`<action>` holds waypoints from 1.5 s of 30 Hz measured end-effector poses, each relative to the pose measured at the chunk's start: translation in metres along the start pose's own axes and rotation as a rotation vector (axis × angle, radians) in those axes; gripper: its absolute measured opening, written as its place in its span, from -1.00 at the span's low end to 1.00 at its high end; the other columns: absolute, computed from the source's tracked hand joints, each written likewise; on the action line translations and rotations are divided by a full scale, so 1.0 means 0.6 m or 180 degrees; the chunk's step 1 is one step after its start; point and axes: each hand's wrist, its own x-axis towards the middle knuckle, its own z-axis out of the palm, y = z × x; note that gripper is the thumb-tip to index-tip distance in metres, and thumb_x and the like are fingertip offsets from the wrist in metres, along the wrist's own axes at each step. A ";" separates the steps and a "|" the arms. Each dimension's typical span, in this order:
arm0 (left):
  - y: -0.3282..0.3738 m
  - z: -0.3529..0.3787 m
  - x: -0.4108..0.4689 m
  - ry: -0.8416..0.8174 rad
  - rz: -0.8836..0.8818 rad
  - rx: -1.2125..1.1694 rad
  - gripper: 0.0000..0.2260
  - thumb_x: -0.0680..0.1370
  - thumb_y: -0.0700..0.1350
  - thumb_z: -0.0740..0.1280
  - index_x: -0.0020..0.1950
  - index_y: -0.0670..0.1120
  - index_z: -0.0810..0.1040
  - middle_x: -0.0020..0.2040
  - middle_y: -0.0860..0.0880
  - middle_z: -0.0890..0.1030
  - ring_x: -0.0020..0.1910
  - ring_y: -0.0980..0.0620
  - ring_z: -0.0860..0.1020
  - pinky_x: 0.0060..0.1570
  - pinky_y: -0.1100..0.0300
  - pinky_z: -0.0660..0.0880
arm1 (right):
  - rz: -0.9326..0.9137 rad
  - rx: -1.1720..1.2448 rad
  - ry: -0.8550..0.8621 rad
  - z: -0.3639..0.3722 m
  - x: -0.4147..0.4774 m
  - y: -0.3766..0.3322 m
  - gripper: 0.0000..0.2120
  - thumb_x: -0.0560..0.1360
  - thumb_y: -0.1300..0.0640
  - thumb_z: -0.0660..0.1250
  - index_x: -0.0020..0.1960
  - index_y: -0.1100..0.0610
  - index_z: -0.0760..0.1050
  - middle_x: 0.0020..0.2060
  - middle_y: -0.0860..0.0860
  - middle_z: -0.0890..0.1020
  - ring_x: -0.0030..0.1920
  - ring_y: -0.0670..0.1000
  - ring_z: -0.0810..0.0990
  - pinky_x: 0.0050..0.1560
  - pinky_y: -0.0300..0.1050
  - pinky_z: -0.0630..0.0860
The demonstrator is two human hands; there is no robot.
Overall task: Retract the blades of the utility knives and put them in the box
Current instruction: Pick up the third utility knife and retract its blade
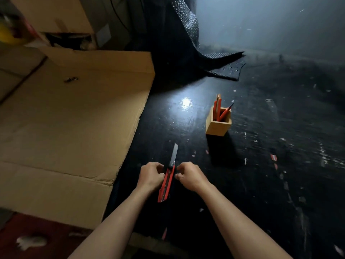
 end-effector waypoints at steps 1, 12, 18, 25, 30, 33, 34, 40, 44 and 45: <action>-0.008 0.003 -0.002 -0.0070 -0.0016 -0.0031 -0.71 0.47 -0.20 0.49 0.20 -0.11 0.72 0.10 -0.06 0.75 0.08 0.04 0.69 0.02 0.32 0.50 | 0.0033 0.0069 -0.0038 0.013 -0.002 0.001 -0.80 0.49 0.10 0.41 0.10 0.08 0.64 0.02 0.05 0.70 0.02 0.06 0.67 0.07 0.05 0.63; -0.060 0.025 0.009 -0.0547 -0.0255 -0.0975 -0.64 0.42 -0.41 0.47 0.13 -0.08 0.75 -0.04 -0.01 0.77 -0.01 0.06 0.74 0.15 0.04 0.66 | 0.0295 0.1503 0.0190 0.086 -0.029 0.025 -0.75 0.49 0.26 0.40 0.12 0.02 0.61 -0.15 0.00 0.74 -0.16 -0.07 0.75 -0.09 -0.05 0.71; -0.020 0.014 0.001 -0.0770 -0.0247 -0.1632 -0.60 0.48 -0.49 0.40 0.02 0.02 0.74 0.01 -0.11 0.76 0.04 -0.08 0.74 0.14 -0.08 0.67 | 0.0237 0.1925 0.0344 0.054 -0.034 0.024 -0.75 0.48 0.27 0.45 0.07 -0.01 0.59 -0.12 0.03 0.74 -0.11 -0.02 0.76 -0.05 0.02 0.71; 0.090 -0.019 -0.014 -0.1073 0.0268 -0.2367 -0.66 0.52 -0.49 0.37 0.22 -0.21 0.67 0.08 -0.21 0.76 0.07 -0.21 0.74 0.06 -0.07 0.68 | -0.0263 0.2116 0.0838 -0.064 -0.062 0.011 -0.72 0.46 0.31 0.44 0.09 0.02 0.59 -0.07 0.06 0.72 -0.07 0.04 0.75 -0.04 0.12 0.71; 0.193 -0.043 -0.025 -0.1287 0.0675 -0.2745 -0.64 0.54 -0.49 0.35 0.27 -0.20 0.65 0.17 -0.19 0.73 0.11 -0.17 0.73 0.11 -0.05 0.67 | -0.0786 0.2120 0.1124 -0.176 -0.097 0.004 -0.69 0.48 0.32 0.45 0.17 0.07 0.56 -0.02 0.14 0.71 -0.03 0.10 0.74 -0.02 0.13 0.70; 0.268 -0.059 -0.043 -0.1374 0.0950 -0.2844 -0.61 0.53 -0.52 0.33 0.25 -0.17 0.66 0.17 -0.17 0.74 0.00 -0.11 0.75 -0.03 0.09 0.71 | -0.1060 0.2251 0.1242 -0.249 -0.124 -0.004 -0.69 0.49 0.40 0.42 0.19 0.18 0.53 -0.03 0.20 0.72 -0.04 0.15 0.75 -0.03 0.15 0.69; 0.291 -0.065 -0.050 -0.1361 0.1039 -0.2814 -0.59 0.53 -0.52 0.32 0.26 -0.16 0.66 0.16 -0.17 0.74 -0.02 -0.09 0.74 -0.08 0.12 0.71 | -0.1130 0.2247 0.1295 -0.271 -0.131 -0.007 -0.68 0.48 0.43 0.41 0.18 0.19 0.53 -0.04 0.22 0.71 -0.05 0.17 0.75 -0.05 0.15 0.69; 0.401 -0.109 -0.083 -0.1237 0.1627 -0.2625 -0.55 0.52 -0.52 0.34 0.30 -0.12 0.63 0.04 -0.14 0.76 -0.13 -0.07 0.74 -0.09 0.04 0.73 | -0.1377 0.2152 0.1671 -0.380 -0.177 -0.040 -0.66 0.47 0.29 0.49 0.21 0.17 0.53 -0.10 0.22 0.71 -0.17 0.19 0.76 -0.07 0.18 0.71; 0.453 -0.133 -0.093 -0.0981 0.2020 -0.2550 -0.55 0.51 -0.54 0.35 0.30 -0.17 0.64 0.07 -0.18 0.77 -0.07 -0.14 0.75 -0.02 -0.07 0.72 | -0.1642 0.1836 0.1902 -0.438 -0.206 -0.071 -0.68 0.46 0.16 0.53 0.17 0.11 0.55 -0.12 0.10 0.73 -0.15 0.10 0.76 -0.10 0.03 0.72; 0.464 -0.138 -0.096 -0.0866 0.2098 -0.2537 -0.56 0.52 -0.54 0.35 0.31 -0.18 0.64 0.05 -0.17 0.77 -0.06 -0.13 0.76 -0.07 -0.04 0.73 | -0.1692 0.1730 0.1971 -0.451 -0.210 -0.078 -0.71 0.47 0.15 0.52 0.15 0.09 0.56 -0.12 0.07 0.72 -0.15 0.09 0.75 -0.11 0.00 0.72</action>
